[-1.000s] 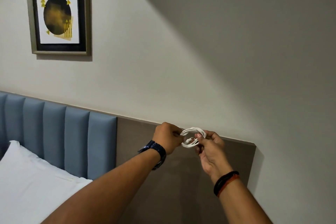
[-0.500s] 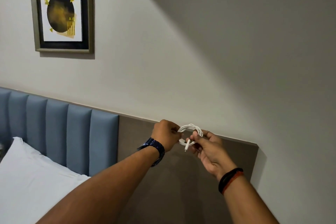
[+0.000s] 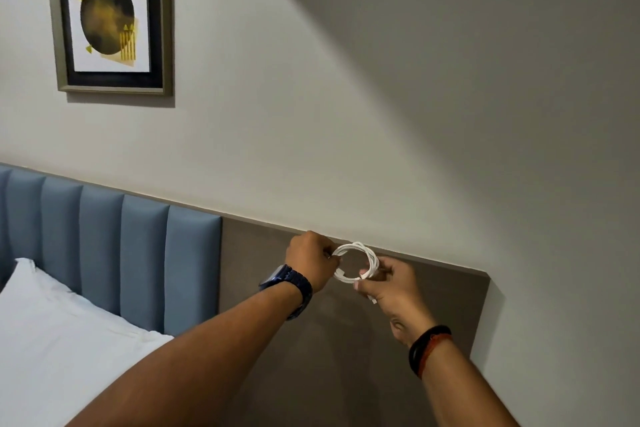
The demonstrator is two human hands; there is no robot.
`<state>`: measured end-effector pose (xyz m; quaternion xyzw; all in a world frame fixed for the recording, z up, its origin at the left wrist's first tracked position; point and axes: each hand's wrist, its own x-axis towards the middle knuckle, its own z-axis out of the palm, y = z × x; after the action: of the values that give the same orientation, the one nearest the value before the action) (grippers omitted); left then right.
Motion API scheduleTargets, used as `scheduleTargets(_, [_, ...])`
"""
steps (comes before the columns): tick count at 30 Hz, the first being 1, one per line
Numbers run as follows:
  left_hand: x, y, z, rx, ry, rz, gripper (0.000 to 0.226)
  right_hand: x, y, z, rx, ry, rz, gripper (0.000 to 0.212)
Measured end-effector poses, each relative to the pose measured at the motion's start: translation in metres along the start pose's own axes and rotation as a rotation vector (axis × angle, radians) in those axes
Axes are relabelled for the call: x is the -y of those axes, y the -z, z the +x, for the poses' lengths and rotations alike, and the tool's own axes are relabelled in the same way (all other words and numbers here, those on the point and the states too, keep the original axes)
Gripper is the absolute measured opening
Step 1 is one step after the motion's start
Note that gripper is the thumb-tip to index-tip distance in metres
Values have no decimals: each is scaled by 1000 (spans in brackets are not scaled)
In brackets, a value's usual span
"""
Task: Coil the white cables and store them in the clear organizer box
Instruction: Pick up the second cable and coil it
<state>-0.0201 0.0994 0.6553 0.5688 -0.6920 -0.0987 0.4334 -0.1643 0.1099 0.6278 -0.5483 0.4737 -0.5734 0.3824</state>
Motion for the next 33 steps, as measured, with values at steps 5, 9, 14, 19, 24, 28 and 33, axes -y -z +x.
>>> scheduleTargets(5, [8, 1, 2, 28, 30, -5, 7, -9, 7, -4, 115, -48, -9, 52])
scheduleTargets(9, [16, 0, 4, 63, 65, -41, 7, -12, 14, -7, 206, -36, -77, 50])
scheduleTargets(14, [24, -8, 2, 87, 186, -196, 1, -15, 22, -5, 251, 0, -180, 23])
scheduleTargets(19, [26, -17, -7, 173, 285, -365, 4, -19, 32, -9, 226, 82, -316, 21])
scheduleTargets(24, [24, -36, -23, 226, 328, -448, 6, -33, 52, -12, 139, 116, -488, 26])
scheduleTargets(28, [22, -57, -33, 240, 334, -439, 5, -46, 60, -15, 91, 41, -361, 32])
scheduleTargets(33, [34, -103, -47, 181, 300, -354, 2, -86, 60, -22, -53, -142, -203, 22])
